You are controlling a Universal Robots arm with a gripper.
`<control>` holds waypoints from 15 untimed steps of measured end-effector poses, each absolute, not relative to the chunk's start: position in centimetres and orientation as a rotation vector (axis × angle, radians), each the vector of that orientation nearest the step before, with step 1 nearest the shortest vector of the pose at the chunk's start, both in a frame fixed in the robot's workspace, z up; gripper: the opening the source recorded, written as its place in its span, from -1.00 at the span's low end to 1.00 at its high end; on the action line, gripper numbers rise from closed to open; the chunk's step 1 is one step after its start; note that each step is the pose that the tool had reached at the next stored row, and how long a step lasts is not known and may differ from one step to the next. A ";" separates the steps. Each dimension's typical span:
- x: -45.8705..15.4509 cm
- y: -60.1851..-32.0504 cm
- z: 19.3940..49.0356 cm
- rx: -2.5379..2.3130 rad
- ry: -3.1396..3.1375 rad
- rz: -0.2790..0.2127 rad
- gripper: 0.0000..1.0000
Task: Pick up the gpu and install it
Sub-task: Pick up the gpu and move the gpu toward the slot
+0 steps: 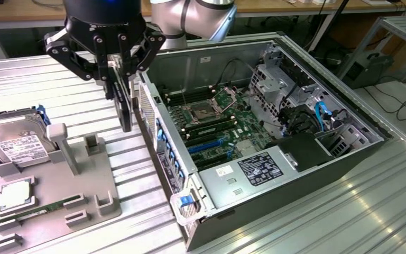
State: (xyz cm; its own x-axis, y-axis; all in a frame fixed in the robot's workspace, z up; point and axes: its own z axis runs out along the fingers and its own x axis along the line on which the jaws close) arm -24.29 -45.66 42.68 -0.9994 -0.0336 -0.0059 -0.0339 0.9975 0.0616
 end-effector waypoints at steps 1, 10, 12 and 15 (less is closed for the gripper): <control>-24.1 -45.7 42.7 -0.053 3.135 0.097 -0.45; -22.6 -45.7 42.7 -0.053 3.135 0.097 -0.45; -22.3 -45.7 42.7 -0.053 3.135 0.097 -0.45; -21.8 -45.7 42.7 -0.053 3.135 0.097 -0.45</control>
State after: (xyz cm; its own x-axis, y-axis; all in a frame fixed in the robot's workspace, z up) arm -21.78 -45.66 42.67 -0.9994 -0.0337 -0.0059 -0.0340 0.9975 0.0616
